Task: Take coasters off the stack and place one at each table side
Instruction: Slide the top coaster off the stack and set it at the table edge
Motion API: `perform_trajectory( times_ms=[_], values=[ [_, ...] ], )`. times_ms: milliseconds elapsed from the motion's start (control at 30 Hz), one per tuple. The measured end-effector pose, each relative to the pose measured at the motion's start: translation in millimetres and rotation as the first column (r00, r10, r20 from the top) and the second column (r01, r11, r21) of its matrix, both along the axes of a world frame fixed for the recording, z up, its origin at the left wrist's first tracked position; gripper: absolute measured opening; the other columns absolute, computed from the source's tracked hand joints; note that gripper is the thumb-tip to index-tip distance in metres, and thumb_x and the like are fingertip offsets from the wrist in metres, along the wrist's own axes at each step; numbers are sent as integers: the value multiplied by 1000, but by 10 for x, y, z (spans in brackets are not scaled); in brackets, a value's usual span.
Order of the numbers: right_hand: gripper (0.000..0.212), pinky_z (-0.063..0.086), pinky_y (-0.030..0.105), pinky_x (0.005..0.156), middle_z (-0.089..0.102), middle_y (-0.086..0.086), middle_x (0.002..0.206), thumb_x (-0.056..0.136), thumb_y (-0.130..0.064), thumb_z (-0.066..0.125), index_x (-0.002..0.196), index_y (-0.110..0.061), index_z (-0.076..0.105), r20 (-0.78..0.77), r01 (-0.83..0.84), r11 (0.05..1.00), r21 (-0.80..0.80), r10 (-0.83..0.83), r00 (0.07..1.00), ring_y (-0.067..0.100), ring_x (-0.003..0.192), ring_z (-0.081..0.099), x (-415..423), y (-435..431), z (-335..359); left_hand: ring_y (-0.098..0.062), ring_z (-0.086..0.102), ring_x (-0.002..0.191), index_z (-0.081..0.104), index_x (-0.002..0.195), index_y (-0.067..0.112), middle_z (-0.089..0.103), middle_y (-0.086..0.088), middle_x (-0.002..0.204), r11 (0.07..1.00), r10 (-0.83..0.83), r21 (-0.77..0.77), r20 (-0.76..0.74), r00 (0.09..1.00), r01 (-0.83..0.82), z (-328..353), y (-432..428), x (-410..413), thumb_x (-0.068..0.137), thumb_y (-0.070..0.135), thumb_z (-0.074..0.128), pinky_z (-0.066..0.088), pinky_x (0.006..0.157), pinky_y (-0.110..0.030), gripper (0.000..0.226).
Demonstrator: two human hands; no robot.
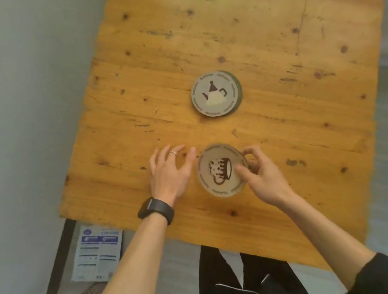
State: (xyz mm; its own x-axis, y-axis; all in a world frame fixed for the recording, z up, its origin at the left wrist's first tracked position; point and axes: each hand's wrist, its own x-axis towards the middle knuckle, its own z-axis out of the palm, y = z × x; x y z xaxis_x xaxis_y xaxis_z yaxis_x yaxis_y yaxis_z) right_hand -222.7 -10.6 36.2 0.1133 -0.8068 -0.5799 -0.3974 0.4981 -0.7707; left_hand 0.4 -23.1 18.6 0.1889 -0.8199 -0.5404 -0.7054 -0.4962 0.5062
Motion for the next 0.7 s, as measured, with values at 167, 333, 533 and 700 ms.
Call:
perform_trajectory(
  times_ms=[167, 333, 533, 700],
  values=[
    [23, 61, 31, 66, 78, -4, 94, 94, -33, 66, 114, -41, 58, 128, 56, 993, 108, -69, 989, 12, 84, 75, 59, 476, -112, -11, 65, 102, 66, 117, 27, 69, 7, 112, 962, -42, 212, -513, 857, 174, 41, 210, -178, 86, 47, 66, 56, 81, -30, 37],
    [23, 58, 26, 61, 76, -2, 91, 86, -34, 76, 104, -34, 60, -22, 280, 944, 174, -280, 960, 6, 80, 72, 224, 806, -288, -8, 67, 89, 63, 114, 10, 70, -9, 113, 962, 239, 248, -558, 795, -116, -111, 471, -27, 91, 20, 69, 57, 70, -18, 26],
    [23, 51, 13, 68, 65, -24, 85, 86, -33, 75, 104, -36, 61, -248, 395, 918, -30, -390, 887, -17, 80, 61, 438, 1065, -444, -17, 67, 89, 70, 98, 22, 70, 1, 94, 963, 244, 211, -399, 884, -171, -247, 725, 129, 86, 18, 73, 60, 78, -42, 13],
    [17, 47, 13, 69, 64, -25, 85, 88, -29, 72, 100, -36, 63, -277, 395, 911, -120, -412, 868, -11, 84, 60, 506, 1151, -505, 0, 62, 71, 66, 88, 30, 67, 14, 76, 993, 53, 112, -192, 980, -31, -267, 831, 107, 83, 27, 72, 41, 55, -6, 8]
  ],
)
